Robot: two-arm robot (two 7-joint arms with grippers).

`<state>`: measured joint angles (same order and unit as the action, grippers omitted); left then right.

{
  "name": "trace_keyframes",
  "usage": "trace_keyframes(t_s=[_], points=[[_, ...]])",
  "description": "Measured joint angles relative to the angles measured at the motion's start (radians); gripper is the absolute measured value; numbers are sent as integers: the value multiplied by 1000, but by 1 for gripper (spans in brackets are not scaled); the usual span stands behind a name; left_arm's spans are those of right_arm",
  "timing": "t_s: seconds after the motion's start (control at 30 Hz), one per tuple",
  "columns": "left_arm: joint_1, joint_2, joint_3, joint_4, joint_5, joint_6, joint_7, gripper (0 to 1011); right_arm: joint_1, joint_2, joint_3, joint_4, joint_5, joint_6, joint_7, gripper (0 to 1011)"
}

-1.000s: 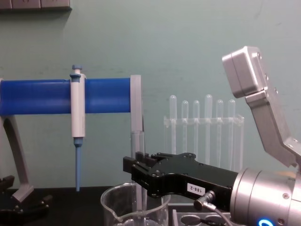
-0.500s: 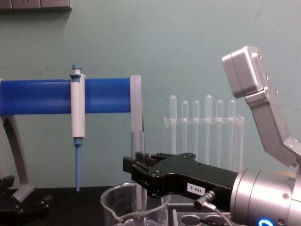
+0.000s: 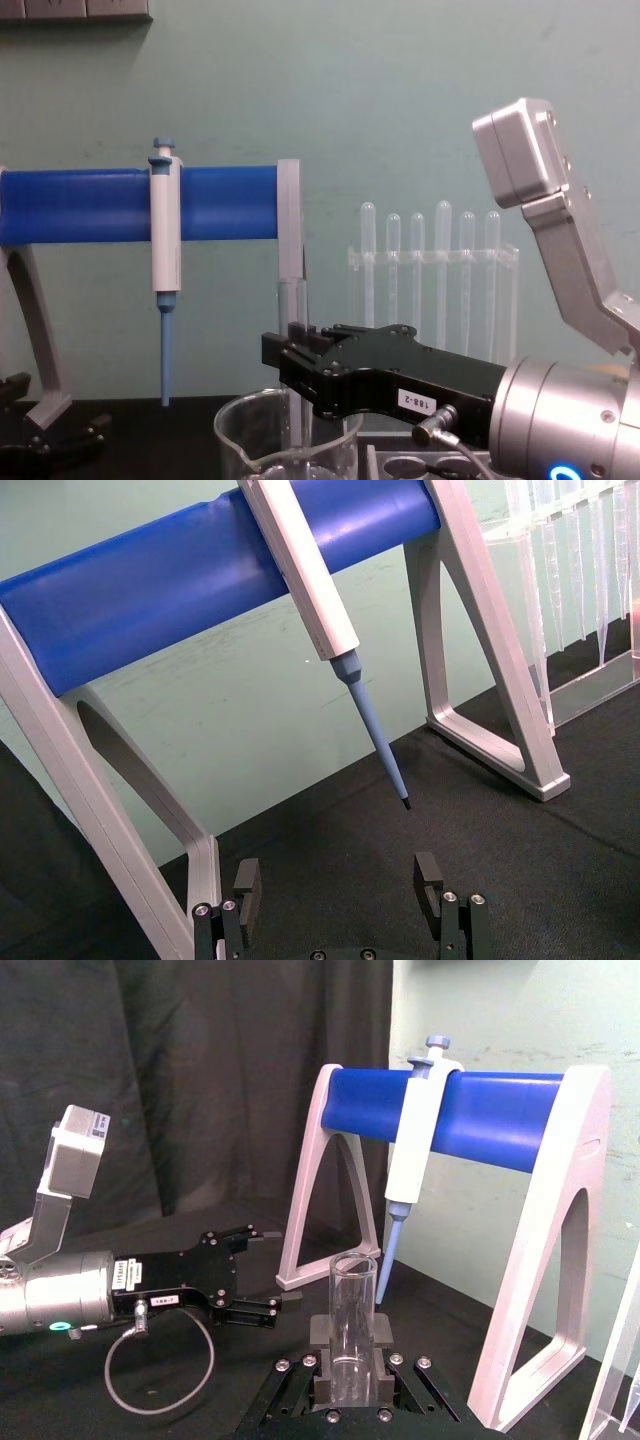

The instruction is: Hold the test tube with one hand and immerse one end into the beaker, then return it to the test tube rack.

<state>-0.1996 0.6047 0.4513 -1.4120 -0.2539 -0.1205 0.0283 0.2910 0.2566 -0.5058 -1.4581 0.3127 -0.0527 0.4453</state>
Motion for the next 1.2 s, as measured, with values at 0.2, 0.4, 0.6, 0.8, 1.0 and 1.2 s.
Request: trace_keyframes(t_s=[0.2, 0.4, 0.6, 0.8, 1.0, 1.2], points=[[0, 0, 0, 0, 0, 0, 0, 1000, 0, 0, 0, 0, 0, 0, 0, 224], [0, 0, 0, 0, 0, 0, 0, 1000, -1, 9, 4, -43, -3, 27, -4, 225], [0, 0, 0, 0, 0, 0, 0, 1000, 3, 30, 9, -127, -6, 82, -17, 224], [0, 0, 0, 0, 0, 0, 0, 1000, 7, 54, 37, -234, 4, 136, -38, 224], [0, 0, 0, 0, 0, 0, 0, 1000, -3, 87, 90, -346, 24, 166, -74, 225], [0, 0, 0, 0, 0, 0, 0, 1000, -45, 135, 145, -437, 29, 201, -114, 224]])
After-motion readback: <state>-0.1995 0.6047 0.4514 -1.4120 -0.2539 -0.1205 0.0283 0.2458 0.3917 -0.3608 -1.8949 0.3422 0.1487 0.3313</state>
